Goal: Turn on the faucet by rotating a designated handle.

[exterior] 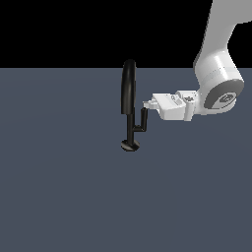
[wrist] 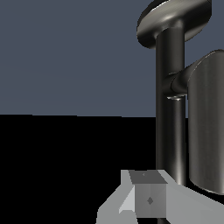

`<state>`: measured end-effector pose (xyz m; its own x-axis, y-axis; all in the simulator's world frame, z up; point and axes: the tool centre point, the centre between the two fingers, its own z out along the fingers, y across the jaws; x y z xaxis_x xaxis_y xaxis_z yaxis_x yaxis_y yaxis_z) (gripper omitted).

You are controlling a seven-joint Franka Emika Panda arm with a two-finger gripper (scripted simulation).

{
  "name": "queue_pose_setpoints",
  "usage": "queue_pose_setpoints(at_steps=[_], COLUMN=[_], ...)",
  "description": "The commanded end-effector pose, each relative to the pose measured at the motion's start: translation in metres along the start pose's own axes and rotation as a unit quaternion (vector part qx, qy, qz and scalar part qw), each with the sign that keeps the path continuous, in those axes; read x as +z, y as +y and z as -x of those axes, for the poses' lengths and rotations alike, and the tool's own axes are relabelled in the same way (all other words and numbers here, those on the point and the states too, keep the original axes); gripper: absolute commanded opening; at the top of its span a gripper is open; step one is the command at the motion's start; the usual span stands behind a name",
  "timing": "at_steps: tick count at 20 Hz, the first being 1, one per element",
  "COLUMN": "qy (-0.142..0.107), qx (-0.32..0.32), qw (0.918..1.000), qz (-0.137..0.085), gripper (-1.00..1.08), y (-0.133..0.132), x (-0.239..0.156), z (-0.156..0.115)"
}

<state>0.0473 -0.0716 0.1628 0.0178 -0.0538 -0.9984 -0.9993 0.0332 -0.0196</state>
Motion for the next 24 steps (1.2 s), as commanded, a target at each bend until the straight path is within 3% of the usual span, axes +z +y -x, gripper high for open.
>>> queue_pose_setpoints(at_steps=[1, 6, 14, 24], qy=[-0.013, -0.026, -0.027, -0.027], qx=[0.013, 0.027, 0.027, 0.027], qw=[0.9997, 0.9990, 0.9989, 0.9989], qz=[-0.013, -0.026, -0.026, -0.026], gripper=[-1.00, -1.00, -1.00, -1.00], y=[-0.001, -0.001, -0.001, 0.024], x=[0.003, 0.006, 0.006, 0.007], z=[-0.010, -0.021, -0.021, -0.011])
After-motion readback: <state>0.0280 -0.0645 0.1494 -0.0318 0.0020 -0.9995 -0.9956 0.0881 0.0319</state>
